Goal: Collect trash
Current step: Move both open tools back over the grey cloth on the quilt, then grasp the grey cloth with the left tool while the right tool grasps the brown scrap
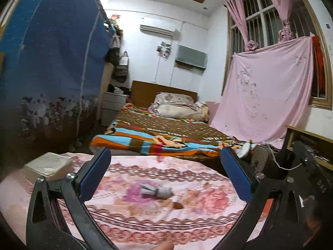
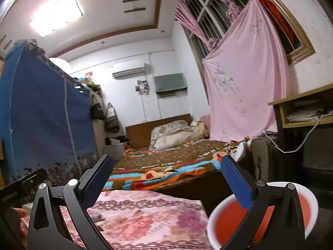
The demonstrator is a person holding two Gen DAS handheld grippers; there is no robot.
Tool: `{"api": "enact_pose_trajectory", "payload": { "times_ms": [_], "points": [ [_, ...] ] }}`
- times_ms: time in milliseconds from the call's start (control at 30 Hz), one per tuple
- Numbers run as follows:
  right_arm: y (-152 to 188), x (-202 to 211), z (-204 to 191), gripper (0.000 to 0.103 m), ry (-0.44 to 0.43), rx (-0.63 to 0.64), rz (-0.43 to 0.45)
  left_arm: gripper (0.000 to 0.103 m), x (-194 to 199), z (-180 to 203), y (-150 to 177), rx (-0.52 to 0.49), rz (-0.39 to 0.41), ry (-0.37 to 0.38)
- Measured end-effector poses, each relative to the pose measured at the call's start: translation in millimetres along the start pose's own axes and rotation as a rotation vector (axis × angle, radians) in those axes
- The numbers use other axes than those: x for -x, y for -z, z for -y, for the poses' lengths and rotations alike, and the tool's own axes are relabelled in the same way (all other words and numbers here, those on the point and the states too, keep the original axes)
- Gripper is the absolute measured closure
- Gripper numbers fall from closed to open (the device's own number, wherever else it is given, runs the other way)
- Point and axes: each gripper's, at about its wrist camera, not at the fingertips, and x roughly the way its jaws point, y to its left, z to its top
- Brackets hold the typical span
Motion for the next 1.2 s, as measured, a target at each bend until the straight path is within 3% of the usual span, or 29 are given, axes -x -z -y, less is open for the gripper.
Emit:
{"api": "enact_pose_trajectory", "payload": {
  "times_ms": [167,400,533,767,933,1067,1133,1200],
  "points": [
    [5.2,-4.7,-32.9,0.0,-0.098,0.088,0.027,0.011,1.5,-24.6,-5.0,-0.002,0.025,-0.069],
    [17.8,-29.9,-66.0,0.0,-0.189,0.158,-0.011,0.011,-5.9,-42.0,-5.7,-0.009,0.028,-0.118],
    [24.7,-54.2,-66.8,0.0,-0.235,0.141,-0.14,0.011,-14.7,-45.1,-1.7,-0.028,-0.006,-0.119],
    [41.5,-90.5,-66.7,0.0,-0.238,0.109,-0.367,0.013,-37.7,-56.2,4.7,-0.021,-0.171,-0.074],
    [55.6,-106.7,-73.7,0.021,-0.284,0.127,-0.521,0.021,-55.7,-53.6,10.1,-0.077,-0.295,-0.08],
    [78.2,-121.2,-83.7,0.026,-0.371,0.146,-0.72,0.033,-69.9,-51.5,18.0,-0.091,-0.4,-0.094],
    [87.2,-125.9,-88.3,0.041,-0.415,0.151,-0.79,0.039,-75.7,-54.9,22.7,-0.069,-0.448,-0.083],
    [92.4,-126.8,-92.1,0.047,-0.433,0.165,-0.822,0.043,-80.1,-57.4,26.8,-0.053,-0.483,-0.074]
  ]
}}
